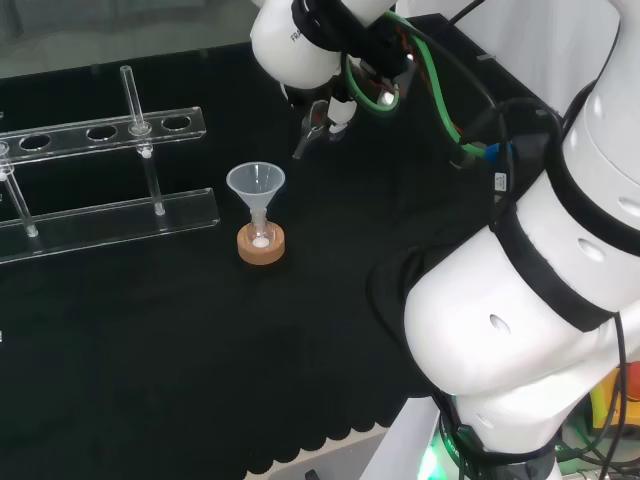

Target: Pour all the NaCl from the weighing funnel into the round-bottom flask.

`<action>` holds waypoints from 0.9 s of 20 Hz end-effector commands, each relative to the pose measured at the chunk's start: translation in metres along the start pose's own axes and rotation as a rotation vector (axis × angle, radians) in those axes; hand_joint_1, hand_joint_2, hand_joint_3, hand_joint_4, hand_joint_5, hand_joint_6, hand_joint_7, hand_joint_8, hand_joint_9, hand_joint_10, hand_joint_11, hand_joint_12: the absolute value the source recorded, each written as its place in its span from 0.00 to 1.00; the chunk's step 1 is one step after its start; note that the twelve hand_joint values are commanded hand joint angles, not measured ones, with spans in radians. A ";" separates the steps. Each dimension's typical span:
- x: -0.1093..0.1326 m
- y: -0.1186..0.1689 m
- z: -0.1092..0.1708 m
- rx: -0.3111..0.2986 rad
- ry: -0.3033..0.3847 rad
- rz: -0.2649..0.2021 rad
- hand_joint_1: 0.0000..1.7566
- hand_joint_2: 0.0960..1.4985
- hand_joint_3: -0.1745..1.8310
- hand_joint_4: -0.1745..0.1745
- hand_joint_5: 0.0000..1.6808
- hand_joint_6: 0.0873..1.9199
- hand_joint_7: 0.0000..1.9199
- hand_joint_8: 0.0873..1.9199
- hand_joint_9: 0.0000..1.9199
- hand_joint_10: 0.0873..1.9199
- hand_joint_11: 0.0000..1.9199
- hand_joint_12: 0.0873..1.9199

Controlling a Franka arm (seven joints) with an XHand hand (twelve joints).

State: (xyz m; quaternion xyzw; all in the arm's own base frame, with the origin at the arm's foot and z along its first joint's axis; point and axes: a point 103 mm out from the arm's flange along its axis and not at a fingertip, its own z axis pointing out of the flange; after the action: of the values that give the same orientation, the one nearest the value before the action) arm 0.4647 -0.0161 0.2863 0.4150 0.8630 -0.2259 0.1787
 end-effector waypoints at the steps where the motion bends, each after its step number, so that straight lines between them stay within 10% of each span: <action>1: -0.014 -0.015 0.003 0.002 0.036 0.042 0.65 0.34 0.44 1.00 0.86 0.14 0.89 0.00 0.63 0.00 0.00 0.78; 8: -0.049 -0.044 0.022 0.069 0.055 0.142 0.65 0.34 0.44 1.00 0.86 0.14 0.89 0.00 0.63 0.00 0.00 0.78; 18: 0.012 0.003 -0.024 0.056 0.076 0.225 0.65 0.34 0.44 1.00 0.86 0.14 0.89 0.00 0.63 0.00 0.00 0.78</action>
State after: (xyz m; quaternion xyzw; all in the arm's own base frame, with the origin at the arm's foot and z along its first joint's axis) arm 0.4608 -0.0396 0.3025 0.5068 0.8174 -0.2225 0.1600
